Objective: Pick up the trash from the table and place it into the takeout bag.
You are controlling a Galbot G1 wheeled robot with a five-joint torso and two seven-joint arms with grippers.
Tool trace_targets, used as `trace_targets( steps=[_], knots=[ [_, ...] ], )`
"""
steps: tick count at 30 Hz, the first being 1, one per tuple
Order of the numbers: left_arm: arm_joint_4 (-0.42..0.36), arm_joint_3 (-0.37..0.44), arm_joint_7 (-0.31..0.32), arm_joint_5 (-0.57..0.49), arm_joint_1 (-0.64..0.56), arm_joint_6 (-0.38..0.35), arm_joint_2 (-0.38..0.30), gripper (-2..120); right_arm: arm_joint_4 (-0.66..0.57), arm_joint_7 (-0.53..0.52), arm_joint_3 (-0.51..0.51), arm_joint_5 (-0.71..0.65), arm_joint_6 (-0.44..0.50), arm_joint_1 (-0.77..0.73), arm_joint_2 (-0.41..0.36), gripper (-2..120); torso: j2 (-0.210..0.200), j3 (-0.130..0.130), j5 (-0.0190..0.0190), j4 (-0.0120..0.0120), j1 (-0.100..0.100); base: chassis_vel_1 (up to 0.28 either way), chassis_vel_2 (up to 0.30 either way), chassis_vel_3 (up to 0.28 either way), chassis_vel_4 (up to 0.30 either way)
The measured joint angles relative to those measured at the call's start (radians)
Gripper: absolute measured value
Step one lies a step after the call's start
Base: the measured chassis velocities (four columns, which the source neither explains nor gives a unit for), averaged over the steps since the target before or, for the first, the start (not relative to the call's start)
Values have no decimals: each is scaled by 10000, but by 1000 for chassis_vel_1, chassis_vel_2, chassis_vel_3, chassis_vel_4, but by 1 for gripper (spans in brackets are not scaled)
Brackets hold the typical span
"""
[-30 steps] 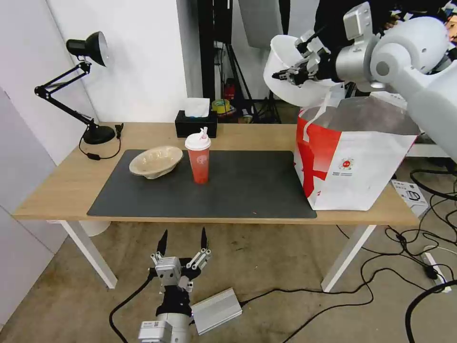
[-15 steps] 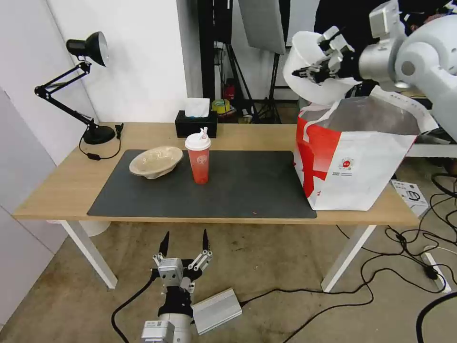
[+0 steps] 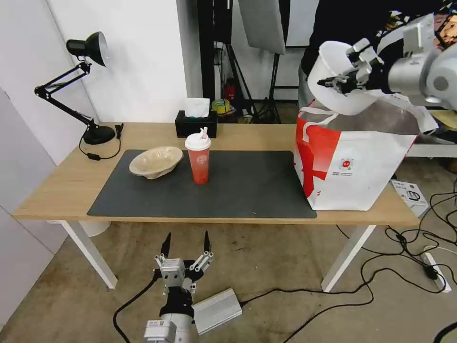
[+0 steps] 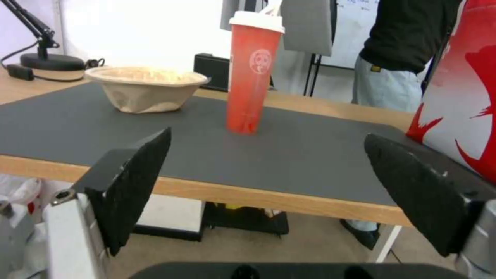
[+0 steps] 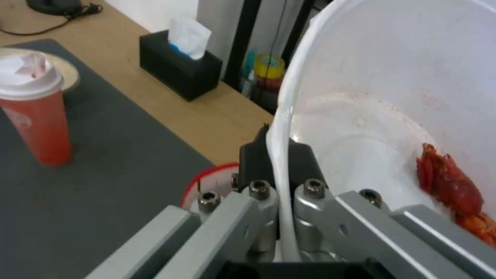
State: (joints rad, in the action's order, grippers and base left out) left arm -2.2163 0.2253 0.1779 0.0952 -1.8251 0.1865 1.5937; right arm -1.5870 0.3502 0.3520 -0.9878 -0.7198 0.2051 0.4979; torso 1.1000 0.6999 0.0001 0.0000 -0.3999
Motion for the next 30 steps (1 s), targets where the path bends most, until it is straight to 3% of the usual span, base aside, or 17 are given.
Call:
trace_targets(
  steps=[13, 30],
  knots=[
    [39, 0, 0, 69, -80, 2, -3, 100, -81, 8, -1247, 406, 23, -2019, -196, 0, -1, 0, 0, 0, 0, 0, 0, 0, 0],
    [342, 0, 9, 69, 38, 20, -6, 100, 441, -256, -1925, 163, 43, -2829, 281, 0, 0, 0, -2, 1, 0, 0, 0, 0, 0]
  ],
)
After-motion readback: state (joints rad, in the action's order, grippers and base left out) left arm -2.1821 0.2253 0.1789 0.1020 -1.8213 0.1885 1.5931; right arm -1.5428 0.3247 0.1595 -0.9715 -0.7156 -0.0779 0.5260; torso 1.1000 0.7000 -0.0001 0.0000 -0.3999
